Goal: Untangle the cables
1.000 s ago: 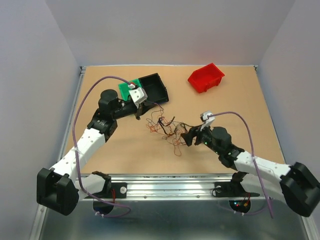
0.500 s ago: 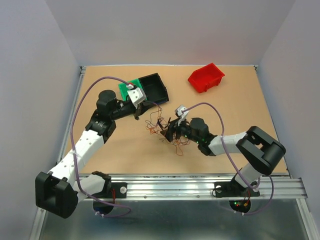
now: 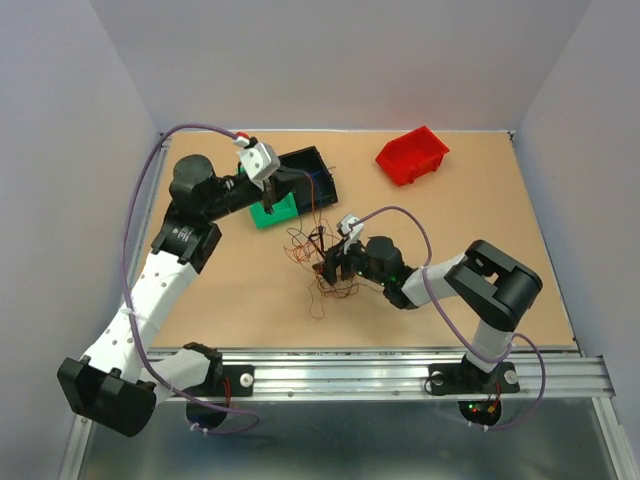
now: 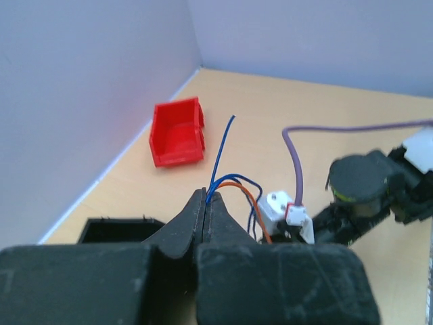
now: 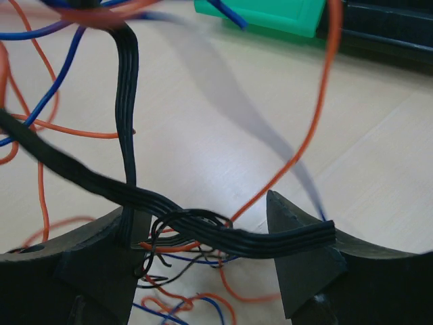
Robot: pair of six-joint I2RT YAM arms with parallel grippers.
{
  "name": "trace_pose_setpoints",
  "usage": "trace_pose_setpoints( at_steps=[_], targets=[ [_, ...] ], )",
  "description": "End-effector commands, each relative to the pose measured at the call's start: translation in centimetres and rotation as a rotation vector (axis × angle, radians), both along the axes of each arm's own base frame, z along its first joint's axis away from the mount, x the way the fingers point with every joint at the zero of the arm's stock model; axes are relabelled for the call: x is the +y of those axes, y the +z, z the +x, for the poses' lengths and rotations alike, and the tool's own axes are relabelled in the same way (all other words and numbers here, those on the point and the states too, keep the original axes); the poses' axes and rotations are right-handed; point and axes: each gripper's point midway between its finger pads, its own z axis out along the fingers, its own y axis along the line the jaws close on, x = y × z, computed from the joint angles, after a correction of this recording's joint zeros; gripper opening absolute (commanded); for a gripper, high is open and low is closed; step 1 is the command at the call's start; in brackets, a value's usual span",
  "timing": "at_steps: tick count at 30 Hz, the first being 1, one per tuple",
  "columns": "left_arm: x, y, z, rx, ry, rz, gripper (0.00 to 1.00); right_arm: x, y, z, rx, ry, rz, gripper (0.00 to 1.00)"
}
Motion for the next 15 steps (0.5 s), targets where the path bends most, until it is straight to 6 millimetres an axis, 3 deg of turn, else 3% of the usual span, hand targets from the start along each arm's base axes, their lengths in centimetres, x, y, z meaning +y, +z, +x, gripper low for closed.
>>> trace_pose_setpoints(
  at_steps=[1,3,6,10,14,15],
  targets=[
    [0.1,8.6,-1.5,-0.144,-0.016,-0.089,0.00,1.1,3.1,0.9,-0.085,-0.016,0.076,0.73],
    [0.5,10.8,-2.1,-0.169,-0.008,-0.111,0.00,0.8,2.8,1.0,-0.082,-0.027,0.071,0.73],
    [1.4,16.3,-4.3,-0.263,-0.005,-0.168,0.00,0.6,2.6,0.9,-0.080,-0.032,0.068,0.72],
    [2.4,20.2,-6.2,-0.318,0.002,-0.224,0.00,0.1,2.5,1.0,-0.078,-0.060,0.065,0.65],
    [3.0,21.7,-6.9,-0.334,0.021,-0.261,0.00,-0.6,2.8,0.8,-0.087,-0.081,0.067,0.62],
    [3.1,21.9,-7.0,-0.338,0.025,-0.265,0.00,-0.8,3.1,0.8,-0.090,-0.087,0.074,0.56]
  ],
)
